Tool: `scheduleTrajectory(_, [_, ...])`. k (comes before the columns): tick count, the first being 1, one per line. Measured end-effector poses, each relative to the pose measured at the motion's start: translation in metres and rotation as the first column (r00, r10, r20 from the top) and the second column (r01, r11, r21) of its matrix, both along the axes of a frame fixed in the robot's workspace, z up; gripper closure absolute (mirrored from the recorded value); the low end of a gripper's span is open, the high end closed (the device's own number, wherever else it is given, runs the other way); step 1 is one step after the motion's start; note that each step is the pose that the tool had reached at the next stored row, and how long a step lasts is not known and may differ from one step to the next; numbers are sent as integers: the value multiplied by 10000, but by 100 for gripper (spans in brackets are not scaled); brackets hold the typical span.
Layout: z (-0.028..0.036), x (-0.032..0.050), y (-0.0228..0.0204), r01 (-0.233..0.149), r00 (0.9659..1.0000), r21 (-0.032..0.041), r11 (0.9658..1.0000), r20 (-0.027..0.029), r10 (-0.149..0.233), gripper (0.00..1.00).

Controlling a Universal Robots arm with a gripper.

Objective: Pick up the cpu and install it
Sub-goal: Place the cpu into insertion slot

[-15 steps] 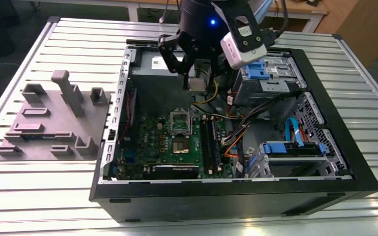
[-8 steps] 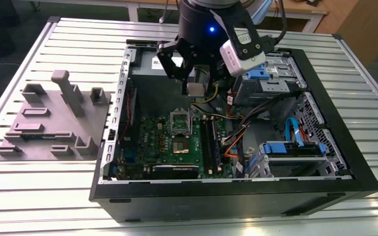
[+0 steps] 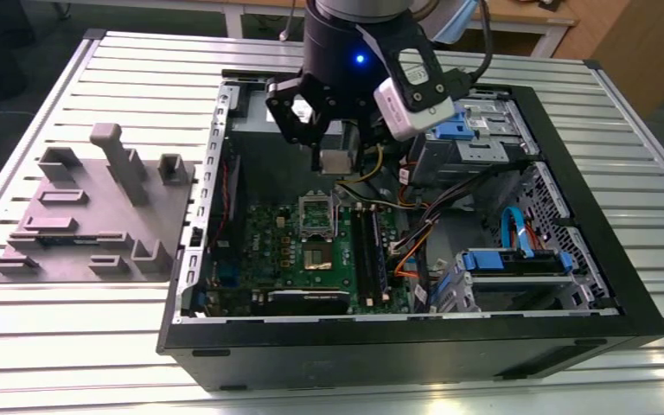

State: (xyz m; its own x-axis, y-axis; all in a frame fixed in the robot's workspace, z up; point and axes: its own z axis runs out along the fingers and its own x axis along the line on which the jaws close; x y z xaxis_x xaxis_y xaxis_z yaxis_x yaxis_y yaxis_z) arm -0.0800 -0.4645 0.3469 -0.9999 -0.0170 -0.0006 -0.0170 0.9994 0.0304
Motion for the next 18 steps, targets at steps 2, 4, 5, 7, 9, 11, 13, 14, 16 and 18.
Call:
scheduleTrajectory(2, [-1,-4,0,-2,10000,-1,10000,-1,2,53])
scheduleTrajectory(4, [-13,-6,-2,-2,10000,1,10000,0,2,53])
scheduleTrajectory(5, [-30,-6,-2,5,10000,0,10000,0,-5,53])
scheduleTrajectory(7, [-65,-8,-1,117,9999,-1,9999,0,-117,53])
scheduleTrajectory(9, [-101,-10,-1,258,9997,0,9997,0,-258,53])
scheduleTrajectory(11, [-137,-12,-2,273,9996,-1,9996,0,-273,53])
scheduleTrajectory(13, [-175,-12,-4,275,9996,0,9996,0,-275,53])
scheduleTrajectory(14, [-193,-12,-5,274,9996,-1,9996,-1,-274,53])
scheduleTrajectory(16, [-229,-12,-6,274,9996,0,9996,0,-274,53])
scheduleTrajectory(18, [-265,-12,-7,274,9996,-1,9996,0,-274,53])
